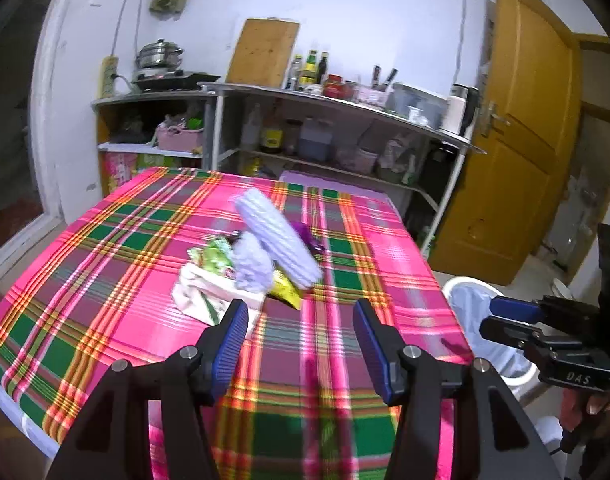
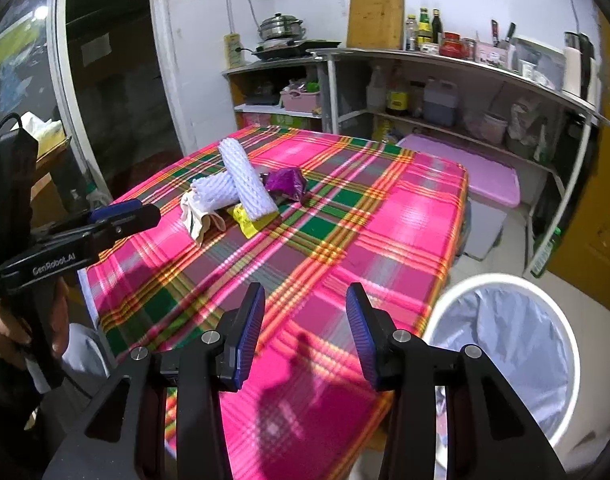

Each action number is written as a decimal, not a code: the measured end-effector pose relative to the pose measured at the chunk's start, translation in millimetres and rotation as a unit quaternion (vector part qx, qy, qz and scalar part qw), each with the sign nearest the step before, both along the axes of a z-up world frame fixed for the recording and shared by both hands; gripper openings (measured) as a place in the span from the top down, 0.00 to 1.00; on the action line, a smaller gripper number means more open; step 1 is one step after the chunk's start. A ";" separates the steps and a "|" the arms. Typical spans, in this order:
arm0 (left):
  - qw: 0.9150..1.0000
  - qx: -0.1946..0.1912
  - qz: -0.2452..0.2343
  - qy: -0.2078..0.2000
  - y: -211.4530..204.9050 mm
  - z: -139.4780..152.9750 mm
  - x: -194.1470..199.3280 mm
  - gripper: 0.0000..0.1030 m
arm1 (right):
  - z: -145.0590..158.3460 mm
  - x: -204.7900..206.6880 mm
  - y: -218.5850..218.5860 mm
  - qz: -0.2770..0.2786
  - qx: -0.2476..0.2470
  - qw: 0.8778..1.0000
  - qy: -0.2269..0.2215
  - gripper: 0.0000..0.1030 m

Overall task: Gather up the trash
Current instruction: 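Move both open tools back to the pile of paper and foam sleeves, then grasp the crumpled white paper with the left tool while the right tool grasps a white foam net sleeve, then carry the paper and foam sleeve over the trash bin and open both tools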

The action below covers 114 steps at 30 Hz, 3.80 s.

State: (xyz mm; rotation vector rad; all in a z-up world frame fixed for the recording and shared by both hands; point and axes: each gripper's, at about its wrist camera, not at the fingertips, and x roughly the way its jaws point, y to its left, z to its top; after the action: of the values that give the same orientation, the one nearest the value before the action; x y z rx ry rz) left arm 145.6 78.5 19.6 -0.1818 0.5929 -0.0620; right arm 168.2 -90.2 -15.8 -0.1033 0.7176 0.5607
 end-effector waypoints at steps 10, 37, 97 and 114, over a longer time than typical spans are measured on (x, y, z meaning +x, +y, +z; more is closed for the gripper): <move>1.000 -0.009 0.019 0.012 27.5 -6.8 30.1 0.44 | 0.9 33.0 27.2 0.025 -0.011 1.000 -0.001 0.58; 0.993 -0.073 0.067 0.057 98.1 -45.9 73.3 0.44 | -32.2 119.8 116.1 0.105 -0.051 0.992 0.044 0.58; 0.990 -0.017 0.025 0.139 -54.9 -69.1 30.8 0.42 | -28.5 5.9 -41.2 -0.020 0.024 0.997 0.065 0.77; 0.995 -0.004 -0.040 0.089 -62.1 -51.9 10.5 0.80 | -28.6 -18.5 -77.4 -0.064 0.049 0.995 0.063 0.77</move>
State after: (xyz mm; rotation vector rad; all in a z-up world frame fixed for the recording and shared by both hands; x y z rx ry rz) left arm 156.0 16.4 -32.4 -0.1719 0.7769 -0.1270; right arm 149.7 -167.6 -44.4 0.0696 0.8128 0.4812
